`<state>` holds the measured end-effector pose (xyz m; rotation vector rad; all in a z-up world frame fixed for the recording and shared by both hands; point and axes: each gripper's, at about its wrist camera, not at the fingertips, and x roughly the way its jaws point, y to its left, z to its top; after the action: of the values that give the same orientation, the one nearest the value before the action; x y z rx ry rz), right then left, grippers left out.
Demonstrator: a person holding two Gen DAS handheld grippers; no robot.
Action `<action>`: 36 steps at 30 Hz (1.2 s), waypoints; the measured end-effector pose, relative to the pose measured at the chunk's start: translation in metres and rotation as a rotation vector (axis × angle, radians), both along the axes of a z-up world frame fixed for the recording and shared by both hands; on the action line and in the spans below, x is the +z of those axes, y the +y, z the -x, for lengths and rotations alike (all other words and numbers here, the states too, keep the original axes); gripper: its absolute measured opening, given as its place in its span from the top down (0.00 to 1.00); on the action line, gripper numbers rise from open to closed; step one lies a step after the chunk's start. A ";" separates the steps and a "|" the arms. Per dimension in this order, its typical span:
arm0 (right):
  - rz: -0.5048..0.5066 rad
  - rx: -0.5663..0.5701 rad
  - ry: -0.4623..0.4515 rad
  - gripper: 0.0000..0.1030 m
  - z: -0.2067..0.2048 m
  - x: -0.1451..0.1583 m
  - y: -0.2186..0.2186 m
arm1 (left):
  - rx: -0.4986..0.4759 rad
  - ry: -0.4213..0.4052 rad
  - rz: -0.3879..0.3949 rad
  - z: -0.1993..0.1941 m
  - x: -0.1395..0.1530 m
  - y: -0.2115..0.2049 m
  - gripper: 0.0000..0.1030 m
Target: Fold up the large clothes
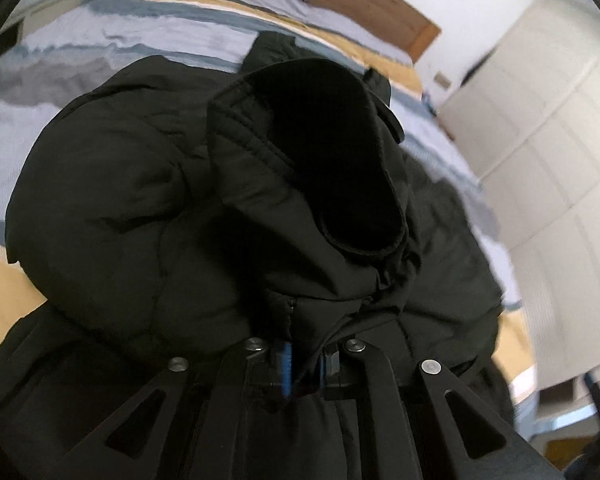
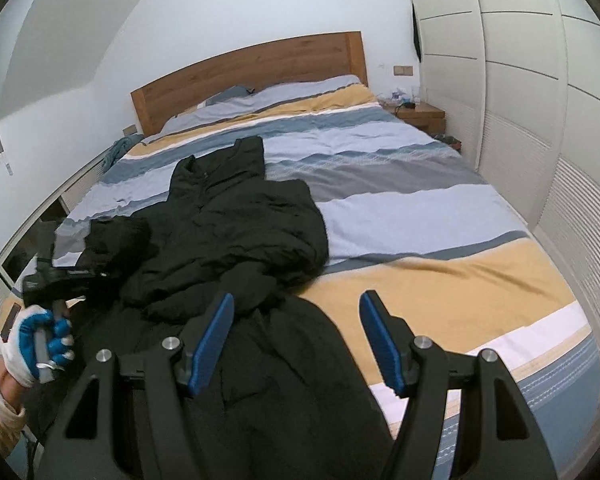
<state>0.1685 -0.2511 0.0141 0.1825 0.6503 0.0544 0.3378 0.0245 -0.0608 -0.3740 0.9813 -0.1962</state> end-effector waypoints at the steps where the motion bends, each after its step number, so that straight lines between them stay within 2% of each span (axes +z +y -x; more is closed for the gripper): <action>1: -0.002 0.008 0.001 0.38 0.000 -0.001 0.003 | -0.006 0.001 -0.015 -0.005 0.000 -0.001 0.90; 2: -0.003 0.014 0.003 0.38 0.000 -0.002 0.005 | -0.018 0.002 -0.037 -0.003 0.000 -0.004 0.86; 3: -0.003 0.019 0.004 0.38 0.001 -0.002 0.007 | -0.025 0.002 -0.039 0.001 -0.002 -0.001 0.78; 5: -0.005 0.036 0.004 0.38 0.000 -0.002 0.012 | -0.046 0.004 -0.005 0.008 0.002 0.003 0.62; 6: -0.005 0.046 0.002 0.38 0.000 -0.001 0.015 | -0.051 0.001 0.008 0.012 0.006 0.005 0.47; 7: -0.004 0.055 0.001 0.38 -0.002 0.000 0.017 | -0.054 -0.013 0.014 0.017 0.011 0.008 0.38; 11: 0.002 0.100 -0.009 0.38 -0.011 0.006 0.035 | -0.056 -0.069 -0.007 0.038 0.038 0.021 0.34; 14: 0.007 0.152 -0.011 0.38 -0.027 0.007 0.058 | -0.021 -0.094 -0.072 0.046 0.053 0.049 0.34; 19: 0.016 0.280 -0.011 0.38 -0.078 0.007 0.126 | 0.059 -0.095 -0.204 0.041 0.066 0.101 0.34; 22: 0.035 0.363 -0.028 0.38 -0.115 0.014 0.180 | 0.101 -0.092 -0.235 0.022 0.065 0.126 0.34; 26: 0.071 0.462 -0.044 0.38 -0.165 0.014 0.251 | 0.123 -0.082 -0.254 -0.012 0.050 0.136 0.34; 29: 0.089 0.491 -0.009 0.38 -0.194 -0.004 0.287 | 0.128 -0.068 -0.246 -0.033 0.030 0.133 0.34; 33: 0.127 0.487 0.080 0.38 -0.209 -0.047 0.302 | 0.101 -0.036 -0.254 -0.041 0.001 0.124 0.34; 36: 0.164 0.464 0.137 0.38 -0.206 -0.074 0.288 | 0.067 -0.006 -0.303 -0.037 -0.014 0.112 0.32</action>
<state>0.3748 0.0366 -0.0597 -0.1273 0.8197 0.4367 0.3745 0.1366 -0.0751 -0.1286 0.9740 0.0134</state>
